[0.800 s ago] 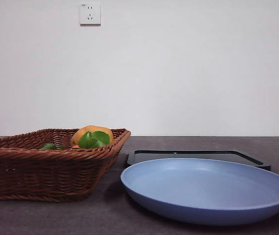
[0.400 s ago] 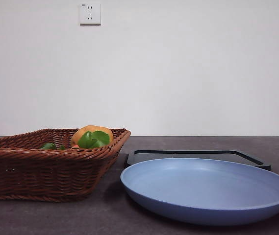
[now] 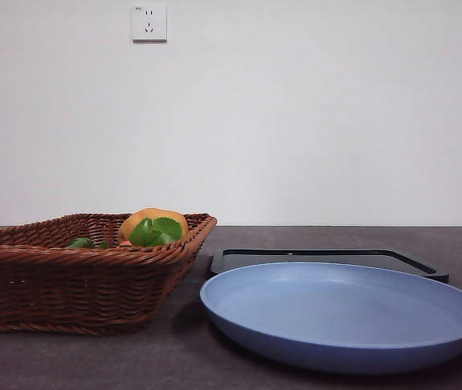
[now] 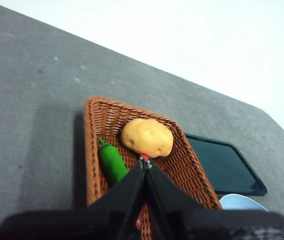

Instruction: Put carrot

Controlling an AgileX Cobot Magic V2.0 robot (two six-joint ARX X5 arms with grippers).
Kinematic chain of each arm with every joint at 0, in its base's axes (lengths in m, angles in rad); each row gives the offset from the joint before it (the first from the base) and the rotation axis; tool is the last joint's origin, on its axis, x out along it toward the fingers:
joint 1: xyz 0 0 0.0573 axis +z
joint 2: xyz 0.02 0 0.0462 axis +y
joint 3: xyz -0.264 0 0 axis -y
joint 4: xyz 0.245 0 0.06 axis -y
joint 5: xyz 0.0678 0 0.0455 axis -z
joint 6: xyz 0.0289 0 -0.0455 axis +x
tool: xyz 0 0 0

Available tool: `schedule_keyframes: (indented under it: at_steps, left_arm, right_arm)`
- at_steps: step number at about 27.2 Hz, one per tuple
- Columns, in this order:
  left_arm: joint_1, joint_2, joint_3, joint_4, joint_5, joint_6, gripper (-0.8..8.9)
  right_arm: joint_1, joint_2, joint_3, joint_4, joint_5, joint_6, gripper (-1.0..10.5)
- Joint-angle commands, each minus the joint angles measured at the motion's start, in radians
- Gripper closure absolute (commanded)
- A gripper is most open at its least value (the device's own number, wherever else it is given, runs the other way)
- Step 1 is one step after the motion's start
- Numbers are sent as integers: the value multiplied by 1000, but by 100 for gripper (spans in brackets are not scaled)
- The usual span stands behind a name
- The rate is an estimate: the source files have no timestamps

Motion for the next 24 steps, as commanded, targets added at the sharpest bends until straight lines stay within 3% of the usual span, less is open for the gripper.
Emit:
schedule_keyframes:
  at_steps: [1,13,17,21,22,24]
  left_arm:
    - [2,98,65,7,44,77,806]
    - [-39,527,396,-193,241,266,807]
    - [-85,640,500,-291,269,330,807]
    - [-118,674,529,-282,277,328,803]
    - [-122,674,529,-276,277,325,785]
    - [-124,674,529,-269,270,305,626]
  right_arm:
    - [2,76,76,-26,-36,-18,944]
    - [1,468,372,-237,-193,-227,944]
    - [2,606,424,-295,-195,-304,943]
    - [18,711,424,-319,-191,-363,880]
    - [27,733,424,-320,-187,-364,844]
    - [53,782,424,-319,-169,-365,784]
